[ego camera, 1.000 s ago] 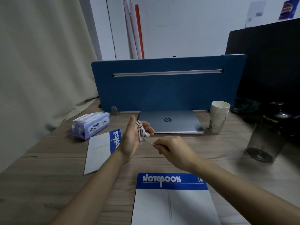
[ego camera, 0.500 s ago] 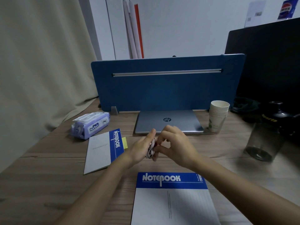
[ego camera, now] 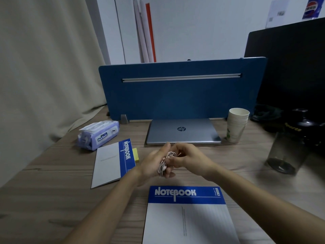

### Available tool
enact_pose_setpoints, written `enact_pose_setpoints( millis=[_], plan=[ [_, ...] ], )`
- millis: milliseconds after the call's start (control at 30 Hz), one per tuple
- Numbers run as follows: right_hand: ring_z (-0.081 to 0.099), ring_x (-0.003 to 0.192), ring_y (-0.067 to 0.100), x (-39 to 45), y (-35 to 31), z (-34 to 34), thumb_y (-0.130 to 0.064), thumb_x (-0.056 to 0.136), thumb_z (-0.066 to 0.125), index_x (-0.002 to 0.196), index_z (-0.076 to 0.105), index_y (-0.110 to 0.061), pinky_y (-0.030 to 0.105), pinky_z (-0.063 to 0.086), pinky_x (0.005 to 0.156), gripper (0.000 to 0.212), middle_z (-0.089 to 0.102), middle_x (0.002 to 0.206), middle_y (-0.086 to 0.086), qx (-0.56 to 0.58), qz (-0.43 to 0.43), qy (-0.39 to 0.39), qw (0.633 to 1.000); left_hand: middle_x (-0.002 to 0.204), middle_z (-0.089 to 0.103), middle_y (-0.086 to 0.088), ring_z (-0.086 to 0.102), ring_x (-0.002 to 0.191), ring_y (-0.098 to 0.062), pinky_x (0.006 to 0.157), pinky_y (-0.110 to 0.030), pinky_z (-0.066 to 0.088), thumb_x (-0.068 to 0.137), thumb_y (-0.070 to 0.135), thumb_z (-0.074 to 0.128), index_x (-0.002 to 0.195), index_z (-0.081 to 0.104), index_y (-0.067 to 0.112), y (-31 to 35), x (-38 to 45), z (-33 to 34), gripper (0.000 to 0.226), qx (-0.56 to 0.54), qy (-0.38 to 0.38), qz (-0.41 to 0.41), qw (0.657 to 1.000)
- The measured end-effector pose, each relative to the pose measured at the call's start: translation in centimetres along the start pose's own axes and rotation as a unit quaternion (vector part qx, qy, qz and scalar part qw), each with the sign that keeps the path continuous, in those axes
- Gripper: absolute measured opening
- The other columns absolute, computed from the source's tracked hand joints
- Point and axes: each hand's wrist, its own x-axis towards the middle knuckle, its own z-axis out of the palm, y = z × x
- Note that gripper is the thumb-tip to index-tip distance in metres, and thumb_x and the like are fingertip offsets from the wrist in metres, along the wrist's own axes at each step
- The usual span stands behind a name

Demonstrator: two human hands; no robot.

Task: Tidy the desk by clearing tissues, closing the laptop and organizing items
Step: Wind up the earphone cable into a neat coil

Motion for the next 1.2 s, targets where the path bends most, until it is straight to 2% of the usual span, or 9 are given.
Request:
enact_pose_setpoints(
  millis=[100,267,400,633,733,800,933,1033,1200],
  plan=[
    [0.062,0.065,0.005,0.2,0.3,0.3,-0.016,0.086,0.071,0.088,0.06,-0.007,0.02,0.046,0.059,0.014,0.067,0.074,0.002,-0.02,-0.014,0.064,0.998,0.062,0.057,-0.007,0.054,0.054,-0.015,0.08,-0.041,0.056,0.093,0.058,0.045,0.092,0.062,0.0,0.1,0.0,0.2,0.061,0.017,0.047,0.027,0.998],
    [0.059,0.065,0.009,0.6,1.0,0.5,-0.02,0.085,0.07,0.081,0.059,-0.016,0.025,0.047,0.058,0.012,0.067,0.076,0.006,-0.06,-0.024,0.098,0.993,0.055,0.047,0.005,0.047,0.049,-0.009,0.058,-0.026,0.053,0.101,0.048,0.04,0.101,0.06,-0.003,-0.3,0.4,0.5,0.055,0.069,0.097,0.027,0.993],
    [0.061,0.064,0.008,0.6,1.5,0.6,-0.021,0.086,0.07,0.082,0.06,-0.015,0.024,0.051,0.056,0.012,0.067,0.075,0.001,-0.042,-0.015,0.084,0.995,0.052,0.044,0.008,0.043,0.047,-0.01,0.048,-0.025,0.043,0.1,0.05,0.039,0.093,0.061,0.007,-0.9,0.7,0.4,0.049,0.118,0.13,0.032,0.984],
    [0.062,0.07,0.019,0.4,1.8,0.4,-0.016,0.087,0.069,0.087,0.06,-0.012,0.027,0.052,0.064,0.01,0.064,0.08,0.008,-0.015,0.004,0.05,0.999,0.059,0.05,0.001,0.055,0.059,-0.016,0.07,-0.036,0.053,0.087,0.062,0.048,0.09,0.064,0.006,-1.4,0.6,0.0,0.058,0.078,0.127,0.03,0.988],
    [0.067,0.076,0.026,0.3,1.5,0.3,-0.015,0.088,0.067,0.09,0.06,-0.009,0.031,0.055,0.067,0.009,0.069,0.087,0.016,-0.015,0.003,0.05,0.999,0.09,0.068,-0.024,0.069,0.087,-0.037,0.087,-0.046,0.054,0.092,0.06,0.048,0.108,0.064,0.002,-1.8,0.3,-0.5,0.062,0.063,0.105,0.012,0.992],
    [0.066,0.073,0.021,0.3,1.5,0.2,-0.014,0.089,0.067,0.091,0.06,-0.006,0.033,0.054,0.067,0.01,0.068,0.085,0.016,-0.02,0.001,0.054,0.998,0.106,0.064,-0.032,0.067,0.099,-0.041,0.093,-0.049,0.053,0.096,0.049,0.05,0.115,0.061,-0.001,-1.9,0.0,-1.0,0.055,0.03,0.076,0.005,0.997],
    [0.064,0.072,0.018,0.1,1.6,-0.1,-0.013,0.088,0.067,0.091,0.061,-0.006,0.033,0.054,0.067,0.01,0.067,0.085,0.018,-0.012,-0.004,0.047,0.999,0.085,0.065,-0.007,0.065,0.084,-0.019,0.086,-0.037,0.056,0.094,0.033,0.056,0.109,0.064,0.001,-1.5,-0.6,-1.7,0.036,0.014,0.035,-0.012,0.999],
    [0.061,0.071,0.017,0.1,1.7,0.0,-0.012,0.089,0.066,0.092,0.061,-0.006,0.029,0.052,0.064,0.009,0.064,0.082,0.01,0.013,-0.009,0.034,0.999,0.086,0.068,-0.007,0.067,0.086,-0.022,0.092,-0.043,0.054,0.095,0.031,0.057,0.099,0.066,0.006,-1.2,-0.8,-1.9,0.027,0.031,0.019,-0.024,0.999],
    [0.061,0.081,0.027,0.2,2.1,0.3,-0.013,0.092,0.062,0.095,0.06,-0.009,0.037,0.052,0.073,0.005,0.064,0.092,0.015,0.095,0.002,0.026,0.995,0.087,0.068,-0.012,0.067,0.084,-0.021,0.088,-0.041,0.055,0.095,0.03,0.053,0.11,0.062,-0.002,-1.4,-0.6,-1.9,0.036,-0.046,0.026,-0.021,0.998]
  ],
)
